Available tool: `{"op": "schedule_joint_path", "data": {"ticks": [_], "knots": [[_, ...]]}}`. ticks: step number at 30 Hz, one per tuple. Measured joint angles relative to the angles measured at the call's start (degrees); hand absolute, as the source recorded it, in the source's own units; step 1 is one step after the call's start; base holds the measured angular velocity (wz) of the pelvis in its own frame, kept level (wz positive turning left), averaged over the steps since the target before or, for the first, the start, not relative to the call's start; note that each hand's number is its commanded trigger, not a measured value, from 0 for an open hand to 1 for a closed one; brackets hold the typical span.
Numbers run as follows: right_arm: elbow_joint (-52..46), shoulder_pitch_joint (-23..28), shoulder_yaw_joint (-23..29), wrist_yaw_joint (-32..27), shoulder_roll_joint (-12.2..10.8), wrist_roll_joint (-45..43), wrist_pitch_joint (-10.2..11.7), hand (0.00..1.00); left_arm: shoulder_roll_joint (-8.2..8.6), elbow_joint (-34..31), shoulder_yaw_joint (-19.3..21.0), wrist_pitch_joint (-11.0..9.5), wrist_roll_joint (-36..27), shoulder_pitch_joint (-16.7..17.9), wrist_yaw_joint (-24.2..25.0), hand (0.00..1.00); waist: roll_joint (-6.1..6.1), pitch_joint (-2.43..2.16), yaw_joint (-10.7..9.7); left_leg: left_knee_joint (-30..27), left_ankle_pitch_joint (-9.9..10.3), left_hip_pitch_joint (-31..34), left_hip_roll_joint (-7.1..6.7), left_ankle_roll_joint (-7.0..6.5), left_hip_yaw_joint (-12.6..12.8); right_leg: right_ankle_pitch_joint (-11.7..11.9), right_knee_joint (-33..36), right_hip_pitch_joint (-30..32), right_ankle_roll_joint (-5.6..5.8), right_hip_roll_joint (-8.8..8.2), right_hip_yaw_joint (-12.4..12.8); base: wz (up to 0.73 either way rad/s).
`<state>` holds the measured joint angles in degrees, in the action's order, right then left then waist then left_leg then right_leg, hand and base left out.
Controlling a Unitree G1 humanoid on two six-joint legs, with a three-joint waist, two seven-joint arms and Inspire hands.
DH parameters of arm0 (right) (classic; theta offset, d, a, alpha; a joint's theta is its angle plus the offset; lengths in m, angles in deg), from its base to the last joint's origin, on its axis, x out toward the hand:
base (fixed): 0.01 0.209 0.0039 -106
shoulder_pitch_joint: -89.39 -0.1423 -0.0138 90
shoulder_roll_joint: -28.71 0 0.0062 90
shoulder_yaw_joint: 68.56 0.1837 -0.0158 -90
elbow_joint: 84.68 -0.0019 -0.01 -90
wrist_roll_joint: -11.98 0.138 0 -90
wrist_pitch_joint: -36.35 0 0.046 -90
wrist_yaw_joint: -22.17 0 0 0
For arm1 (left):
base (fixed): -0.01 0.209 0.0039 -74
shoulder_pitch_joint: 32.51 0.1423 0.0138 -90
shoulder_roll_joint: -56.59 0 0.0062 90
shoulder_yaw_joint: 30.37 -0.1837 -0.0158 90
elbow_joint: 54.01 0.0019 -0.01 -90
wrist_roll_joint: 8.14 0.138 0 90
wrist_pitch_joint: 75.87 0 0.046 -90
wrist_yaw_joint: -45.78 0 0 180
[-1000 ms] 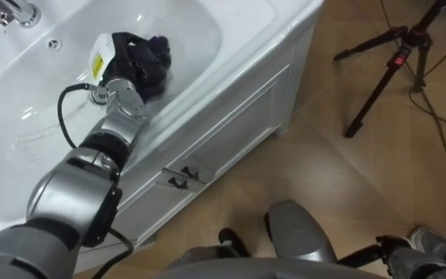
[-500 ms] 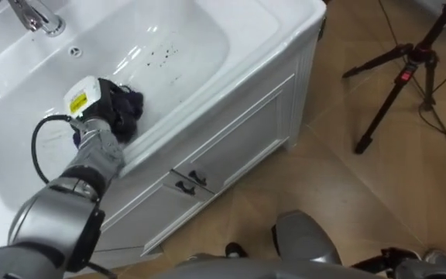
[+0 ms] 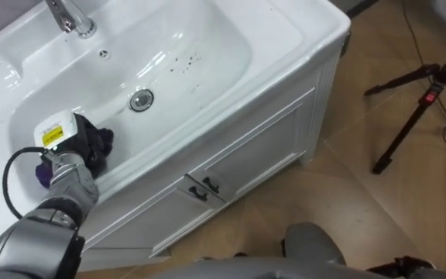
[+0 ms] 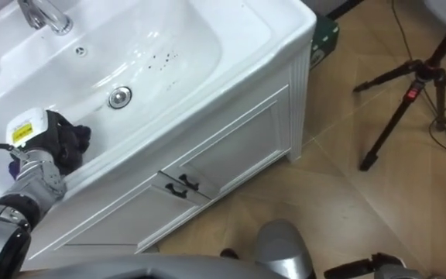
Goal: Wipe basin
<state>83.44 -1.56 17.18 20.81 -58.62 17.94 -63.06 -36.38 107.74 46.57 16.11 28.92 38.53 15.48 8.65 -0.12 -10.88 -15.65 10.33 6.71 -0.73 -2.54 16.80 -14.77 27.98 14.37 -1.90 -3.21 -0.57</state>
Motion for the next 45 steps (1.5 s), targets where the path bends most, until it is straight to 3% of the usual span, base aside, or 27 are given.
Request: {"op": "schedule_joint_path", "data": {"ticks": [10, 20, 26, 31, 36, 40, 45], "knots": [[-0.3, 2.5, 1.8, -0.5, -0.2, -2.1, 0.0, 0.0, 0.05, -4.9, 2.8, 0.0, 4.3, 4.0, 0.2, 1.0, -0.03, -0.01, 1.7, 1.5, 0.0, -3.8, 0.06, -0.01, -0.2, 0.0, -3.3, -4.5, 0.47, 0.02, -0.5, -0.01], [0.0, 0.1, 0.9, -0.4, -0.6, -2.6, 0.1, 0.0, 0.66, -5.4, 3.8, 0.2, 2.8, 4.2, -0.3, 1.0, -0.2, 0.09, 1.9, 1.8, 0.0, -3.5, -0.06, -0.01, -0.6, -0.1, -2.9, -3.8, 0.57, 0.04, 0.0, -0.01], [0.5, -2.1, -1.4, -0.5, -1.9, -2.3, 0.6, 0.0, 1.05, -3.2, 4.2, 0.5, -4.1, -1.3, 0.2, 1.0, -1.59, 1.01, 2.0, -1.4, 0.1, 0.7, -0.07, -0.17, -1.2, -0.6, 0.0, 0.0, 0.36, -0.7, -0.9, 0.1], [2.1, -3.6, -3.7, -0.5, -2.8, -2.0, 0.6, 0.0, 0.99, -0.1, 6.2, 0.5, -10.2, -8.4, 0.7, 1.0, -3.4, 1.87, 1.7, -5.2, 0.1, 6.4, 0.46, -0.21, -1.2, -0.3, 2.9, 5.4, -0.06, -0.67, -0.6, 0.02], [2.1, -3.4, -5.8, -0.6, -2.8, -1.5, 0.0, 0.0, 0.51, 1.8, 6.1, 1.4, -15.4, -14.1, 0.2, 1.0, -3.93, 2.22, 0.2, -8.9, 0.4, 12.7, 1.17, -0.34, -1.6, 0.2, 5.4, 10.7, -0.42, -0.66, -1.3, 0.07], [2.1, -3.4, -7.2, -1.4, -3.0, 0.9, -0.8, 0.0, 0.03, 2.3, 6.0, 3.0, -19.4, -19.4, -0.9, 1.0, -4.93, 2.91, -0.6, -11.8, 0.4, 18.0, 1.66, -0.43, -2.0, 0.1, 8.1, 15.8, -0.7, -0.8, -1.6, 0.09], [1.9, -3.4, -9.4, -2.9, -2.8, 2.8, -1.3, 0.0, -1.71, 1.8, 4.9, 4.5, -22.0, -23.8, -1.2, 1.0, -5.08, 2.98, -1.5, -14.2, 0.7, 24.1, 2.25, -0.31, -1.9, 0.8, 10.5, 21.8, -0.86, -0.72, -1.8, 0.01]]}}
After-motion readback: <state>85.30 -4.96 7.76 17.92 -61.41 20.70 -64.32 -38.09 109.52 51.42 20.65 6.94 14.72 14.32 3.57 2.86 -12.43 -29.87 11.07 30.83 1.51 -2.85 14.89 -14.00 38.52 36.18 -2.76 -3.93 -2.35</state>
